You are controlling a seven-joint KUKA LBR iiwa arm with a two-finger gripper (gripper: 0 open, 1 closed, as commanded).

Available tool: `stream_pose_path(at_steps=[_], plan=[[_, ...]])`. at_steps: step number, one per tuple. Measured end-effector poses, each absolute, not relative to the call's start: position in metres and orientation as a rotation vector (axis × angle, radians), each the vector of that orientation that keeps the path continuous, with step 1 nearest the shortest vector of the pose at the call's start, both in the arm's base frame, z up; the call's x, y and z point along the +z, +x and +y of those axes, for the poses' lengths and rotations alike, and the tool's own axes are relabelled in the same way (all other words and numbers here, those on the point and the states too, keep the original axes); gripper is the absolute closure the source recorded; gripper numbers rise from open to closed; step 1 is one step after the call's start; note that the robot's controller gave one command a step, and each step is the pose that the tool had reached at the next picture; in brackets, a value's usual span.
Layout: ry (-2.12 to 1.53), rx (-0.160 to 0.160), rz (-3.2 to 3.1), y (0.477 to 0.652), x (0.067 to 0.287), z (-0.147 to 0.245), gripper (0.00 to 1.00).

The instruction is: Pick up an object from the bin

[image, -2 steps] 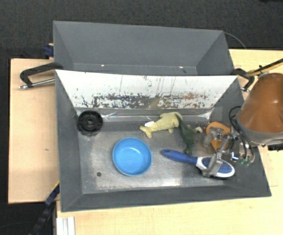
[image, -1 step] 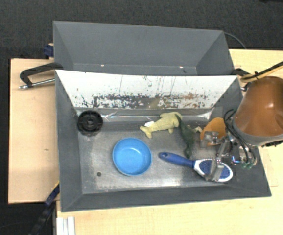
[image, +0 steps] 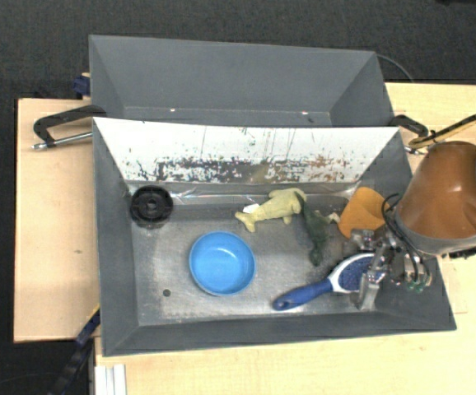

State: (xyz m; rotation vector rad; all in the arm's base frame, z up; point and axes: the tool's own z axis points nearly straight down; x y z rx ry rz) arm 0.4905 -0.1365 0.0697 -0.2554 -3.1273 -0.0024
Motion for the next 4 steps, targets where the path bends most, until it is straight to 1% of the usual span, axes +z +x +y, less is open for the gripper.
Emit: stream_pose_path(at_steps=[1, 2, 3, 4], plan=[[-0.255, -0.001, -3.129, 0.491, 0.071, -0.136, 0.00], [-0.253, 0.001, -3.130, 0.491, 0.071, -0.137, 1.00], [-0.251, 0.000, -3.134, 0.491, 0.084, -0.136, 1.00], [-0.252, 0.003, -3.144, 0.494, 0.164, -0.136, 1.00]])
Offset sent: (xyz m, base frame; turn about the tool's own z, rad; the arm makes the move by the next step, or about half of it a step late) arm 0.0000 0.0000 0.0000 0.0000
